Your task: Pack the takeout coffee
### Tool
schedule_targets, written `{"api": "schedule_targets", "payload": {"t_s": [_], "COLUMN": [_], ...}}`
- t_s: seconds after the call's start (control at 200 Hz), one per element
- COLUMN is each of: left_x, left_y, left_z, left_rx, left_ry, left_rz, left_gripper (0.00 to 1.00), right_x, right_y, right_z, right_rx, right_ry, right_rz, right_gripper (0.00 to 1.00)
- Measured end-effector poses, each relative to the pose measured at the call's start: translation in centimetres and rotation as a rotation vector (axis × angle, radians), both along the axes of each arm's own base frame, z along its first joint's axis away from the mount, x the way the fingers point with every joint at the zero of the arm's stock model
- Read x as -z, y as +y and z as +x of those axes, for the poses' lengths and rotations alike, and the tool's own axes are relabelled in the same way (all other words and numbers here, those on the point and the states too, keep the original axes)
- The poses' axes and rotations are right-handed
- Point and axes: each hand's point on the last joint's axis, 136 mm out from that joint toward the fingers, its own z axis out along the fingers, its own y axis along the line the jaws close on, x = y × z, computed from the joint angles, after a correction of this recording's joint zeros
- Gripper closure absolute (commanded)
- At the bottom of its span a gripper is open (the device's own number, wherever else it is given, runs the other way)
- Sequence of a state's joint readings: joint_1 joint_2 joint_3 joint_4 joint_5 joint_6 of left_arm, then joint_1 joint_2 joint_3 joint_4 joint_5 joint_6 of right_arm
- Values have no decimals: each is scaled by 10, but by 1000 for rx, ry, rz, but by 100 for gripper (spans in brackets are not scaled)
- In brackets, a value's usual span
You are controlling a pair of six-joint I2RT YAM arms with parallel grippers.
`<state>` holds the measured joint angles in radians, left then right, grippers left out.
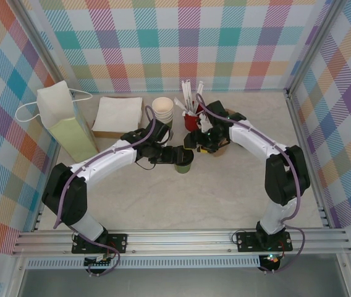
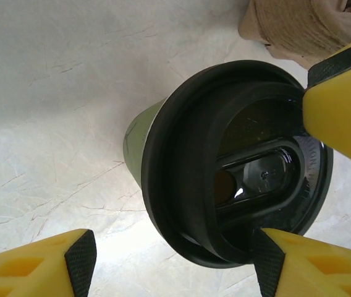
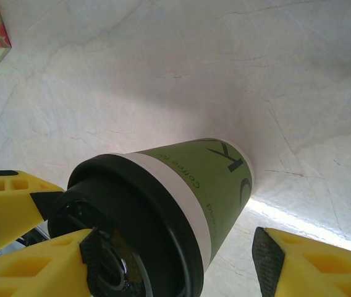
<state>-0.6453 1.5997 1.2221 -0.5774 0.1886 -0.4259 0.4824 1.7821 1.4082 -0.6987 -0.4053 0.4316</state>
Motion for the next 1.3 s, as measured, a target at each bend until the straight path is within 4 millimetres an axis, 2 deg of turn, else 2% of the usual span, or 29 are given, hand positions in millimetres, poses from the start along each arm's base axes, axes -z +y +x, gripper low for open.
{"api": "schedule_targets", "payload": {"t_s": [0.135, 0.865, 1.3], "left_x": [0, 3, 8], "left_y": [1, 1, -1], "left_z": [1, 3, 4], "left_rx": [2, 19, 23], "left_ry": [-6, -17, -31], "left_rz": [8, 23, 6], "left_gripper": [34, 36, 36], "right_x": [7, 6, 14], "right_y": [2, 2, -1], "right_z": [-1, -1, -6], "right_rx": [-7, -25, -30], "right_ry": [18, 14, 32], "right_rz": [-14, -45, -62], "right_gripper": [37, 48, 52]}}
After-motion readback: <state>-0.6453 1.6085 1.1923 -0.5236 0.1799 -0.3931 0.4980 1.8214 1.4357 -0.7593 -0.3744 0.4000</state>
